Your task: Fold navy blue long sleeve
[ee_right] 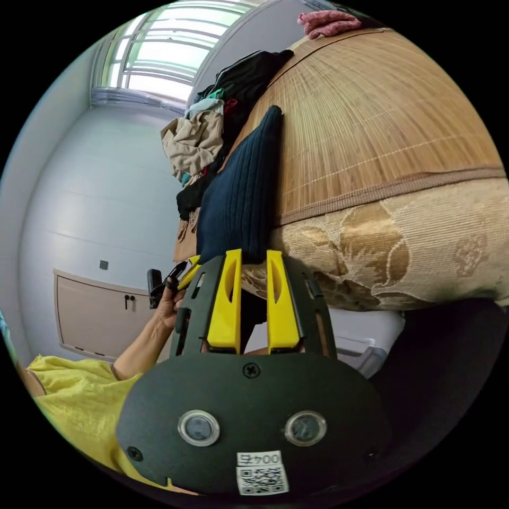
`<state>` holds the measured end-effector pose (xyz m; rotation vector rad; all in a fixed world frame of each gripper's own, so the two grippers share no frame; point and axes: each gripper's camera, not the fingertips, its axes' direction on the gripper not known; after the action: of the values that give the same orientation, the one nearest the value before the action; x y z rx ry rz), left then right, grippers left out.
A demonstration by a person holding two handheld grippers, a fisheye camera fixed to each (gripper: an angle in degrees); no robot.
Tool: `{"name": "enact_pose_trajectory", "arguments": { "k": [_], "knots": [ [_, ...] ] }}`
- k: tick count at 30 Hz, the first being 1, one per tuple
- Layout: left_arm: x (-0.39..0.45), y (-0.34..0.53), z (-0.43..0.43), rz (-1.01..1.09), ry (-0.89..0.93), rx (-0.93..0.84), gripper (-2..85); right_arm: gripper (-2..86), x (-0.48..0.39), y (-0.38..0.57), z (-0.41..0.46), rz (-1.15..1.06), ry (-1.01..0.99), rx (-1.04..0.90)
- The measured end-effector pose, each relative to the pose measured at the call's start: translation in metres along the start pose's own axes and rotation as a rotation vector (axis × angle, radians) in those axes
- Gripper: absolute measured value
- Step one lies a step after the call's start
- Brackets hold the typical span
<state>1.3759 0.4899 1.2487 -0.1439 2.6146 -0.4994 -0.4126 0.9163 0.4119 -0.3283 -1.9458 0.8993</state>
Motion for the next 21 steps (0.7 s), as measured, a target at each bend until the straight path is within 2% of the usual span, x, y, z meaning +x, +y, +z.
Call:
{"name": "enact_pose_trajectory", "arguments": {
  "k": [6, 9, 14, 16, 21],
  "knots": [
    [0.019, 0.009, -0.034, -0.011, -0.169, 0.105, 7.9, 9.7, 0.002, -0.024, -0.024, -0.002, 0.009, 0.066],
    [0.057, 0.011, -0.040, 0.103, -0.257, 0.154, 7.5, 9.6, -0.002, -0.045, -0.019, -0.009, -0.001, 0.079],
    [0.144, 0.003, 0.008, 0.398, -0.248, 0.043, 7.3, 6.9, -0.038, -0.106, 0.014, -0.140, 0.136, 0.058],
    [0.175, 0.005, 0.040, 0.503, -0.295, -0.021, 7.2, 6.1, -0.055, -0.125, 0.027, -0.208, 0.187, 0.054],
    [0.178, 0.008, 0.084, 0.455, -0.366, -0.150, 6.2, 7.2, -0.088, -0.162, 0.079, -0.388, 0.465, -0.103]
  ]
}}
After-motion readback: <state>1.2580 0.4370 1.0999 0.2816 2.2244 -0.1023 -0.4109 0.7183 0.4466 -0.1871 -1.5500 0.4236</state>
